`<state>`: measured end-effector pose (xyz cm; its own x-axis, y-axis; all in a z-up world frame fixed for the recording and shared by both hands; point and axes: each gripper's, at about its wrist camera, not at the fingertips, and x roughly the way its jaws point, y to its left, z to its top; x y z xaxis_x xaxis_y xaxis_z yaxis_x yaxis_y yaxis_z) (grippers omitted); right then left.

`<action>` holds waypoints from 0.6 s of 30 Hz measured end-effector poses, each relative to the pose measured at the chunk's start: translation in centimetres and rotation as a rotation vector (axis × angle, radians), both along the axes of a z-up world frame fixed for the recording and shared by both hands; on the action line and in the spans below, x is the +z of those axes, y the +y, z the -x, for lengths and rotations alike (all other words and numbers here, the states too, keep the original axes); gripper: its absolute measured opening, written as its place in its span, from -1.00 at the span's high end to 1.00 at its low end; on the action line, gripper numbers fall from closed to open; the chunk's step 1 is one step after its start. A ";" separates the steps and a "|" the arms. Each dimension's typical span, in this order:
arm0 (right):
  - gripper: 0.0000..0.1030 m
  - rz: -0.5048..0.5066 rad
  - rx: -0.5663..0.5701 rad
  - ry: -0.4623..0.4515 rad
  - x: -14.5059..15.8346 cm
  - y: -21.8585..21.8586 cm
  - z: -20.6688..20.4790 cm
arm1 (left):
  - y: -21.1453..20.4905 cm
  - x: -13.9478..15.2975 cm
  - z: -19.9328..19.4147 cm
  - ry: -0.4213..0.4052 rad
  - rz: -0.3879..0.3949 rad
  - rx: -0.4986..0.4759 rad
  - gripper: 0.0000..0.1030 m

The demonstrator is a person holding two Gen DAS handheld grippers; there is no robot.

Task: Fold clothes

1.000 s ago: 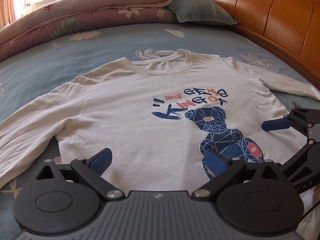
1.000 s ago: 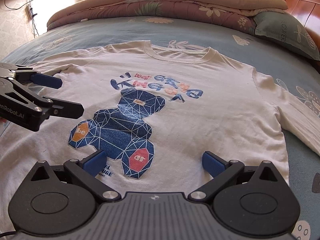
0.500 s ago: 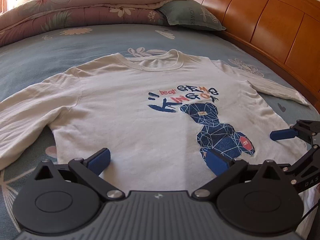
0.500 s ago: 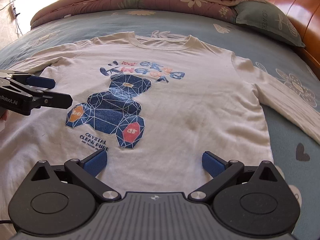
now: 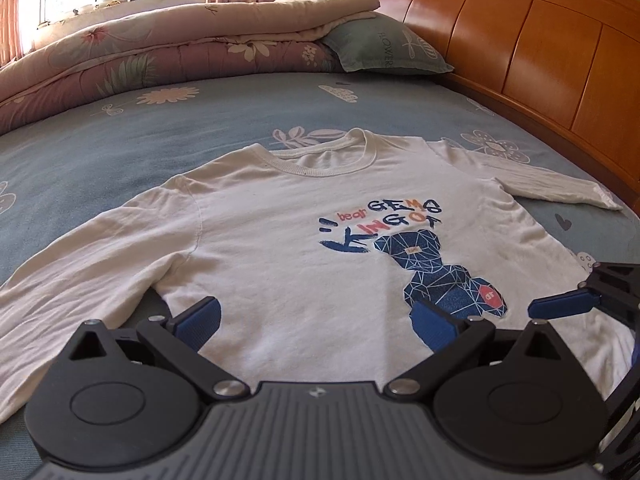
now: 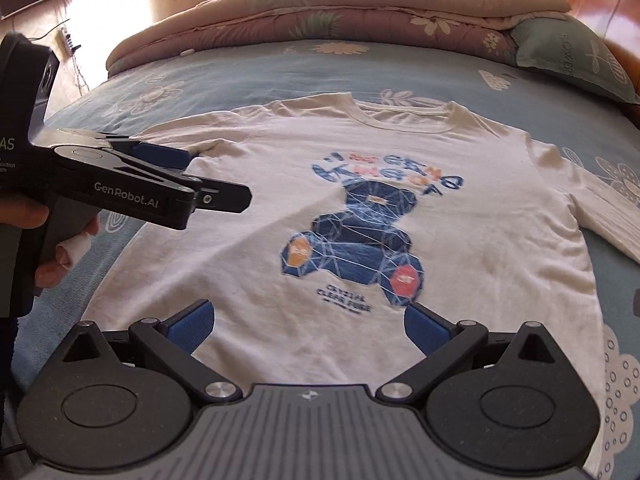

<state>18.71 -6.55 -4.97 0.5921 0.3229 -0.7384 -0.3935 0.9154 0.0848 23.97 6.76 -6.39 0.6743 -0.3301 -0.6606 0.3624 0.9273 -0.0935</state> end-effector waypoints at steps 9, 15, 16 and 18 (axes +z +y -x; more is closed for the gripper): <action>-1.00 0.089 0.011 0.023 -2.9 1.8 3.8 | 0.1 -0.5 -0.2 0.028 0.005 -0.006 -0.96; -1.00 0.119 0.020 0.010 -1.8 1.2 7.4 | -1.2 -0.7 0.4 0.026 -0.019 -0.042 -0.96; -1.00 0.113 0.007 -0.011 -1.3 1.1 7.3 | -1.5 -0.7 0.6 0.024 -0.023 -0.051 -0.96; -1.00 0.103 -0.016 -0.046 -0.4 0.7 6.8 | -1.9 -0.7 0.8 0.020 -0.032 -0.068 -0.96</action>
